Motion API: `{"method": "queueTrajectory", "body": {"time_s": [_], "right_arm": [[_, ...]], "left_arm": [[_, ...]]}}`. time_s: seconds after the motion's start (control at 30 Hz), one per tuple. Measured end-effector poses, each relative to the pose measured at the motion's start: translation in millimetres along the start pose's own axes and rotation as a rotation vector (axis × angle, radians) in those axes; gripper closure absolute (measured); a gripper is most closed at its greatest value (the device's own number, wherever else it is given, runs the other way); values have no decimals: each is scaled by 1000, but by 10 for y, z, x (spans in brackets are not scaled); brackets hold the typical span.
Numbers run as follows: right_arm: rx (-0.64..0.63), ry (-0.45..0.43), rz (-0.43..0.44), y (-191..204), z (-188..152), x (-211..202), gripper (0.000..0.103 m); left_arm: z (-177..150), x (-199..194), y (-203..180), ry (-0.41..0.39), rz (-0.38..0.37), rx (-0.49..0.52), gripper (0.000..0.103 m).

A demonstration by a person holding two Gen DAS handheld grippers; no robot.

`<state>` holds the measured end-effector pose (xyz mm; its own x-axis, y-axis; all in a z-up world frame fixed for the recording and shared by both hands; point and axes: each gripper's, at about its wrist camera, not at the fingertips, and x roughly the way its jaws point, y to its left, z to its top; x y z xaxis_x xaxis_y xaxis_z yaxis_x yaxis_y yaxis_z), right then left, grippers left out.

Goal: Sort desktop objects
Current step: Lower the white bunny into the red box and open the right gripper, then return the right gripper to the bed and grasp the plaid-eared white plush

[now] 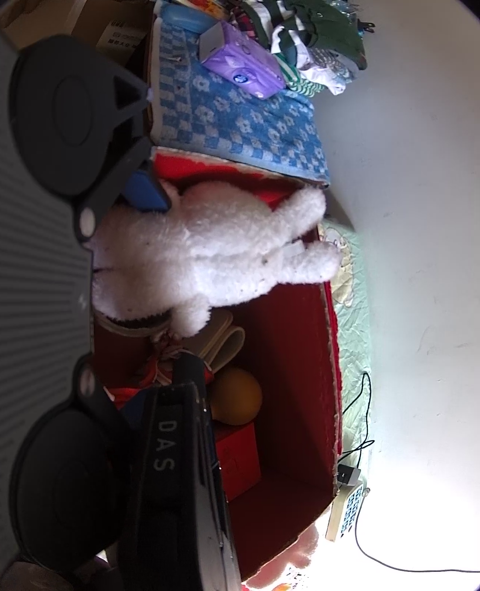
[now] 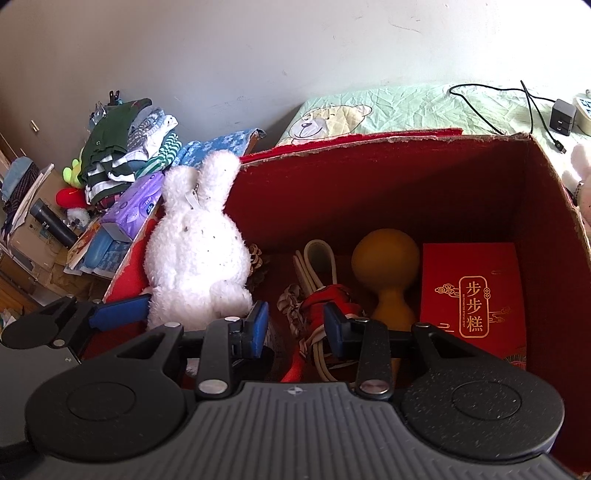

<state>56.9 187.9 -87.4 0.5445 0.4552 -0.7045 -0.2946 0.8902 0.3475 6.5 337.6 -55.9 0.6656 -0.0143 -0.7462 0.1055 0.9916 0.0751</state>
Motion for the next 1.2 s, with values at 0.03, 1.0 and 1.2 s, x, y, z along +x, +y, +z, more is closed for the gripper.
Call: {"method": "queueTrajectory", "body": {"time_s": [0.03,1.0,1.2], "right_arm": [[-7,-2,-7,8,-1,1,66],[114,-80,226,-658,85,-794,66],[231,-171,238,-1433,30,-1347,65]], "left_arm": [[-2,-1,-1,-1,0,0,2],[263,-773,-660,-107,138,-59,7],[498,-864,-1365,-164,10,-9,7]]}}
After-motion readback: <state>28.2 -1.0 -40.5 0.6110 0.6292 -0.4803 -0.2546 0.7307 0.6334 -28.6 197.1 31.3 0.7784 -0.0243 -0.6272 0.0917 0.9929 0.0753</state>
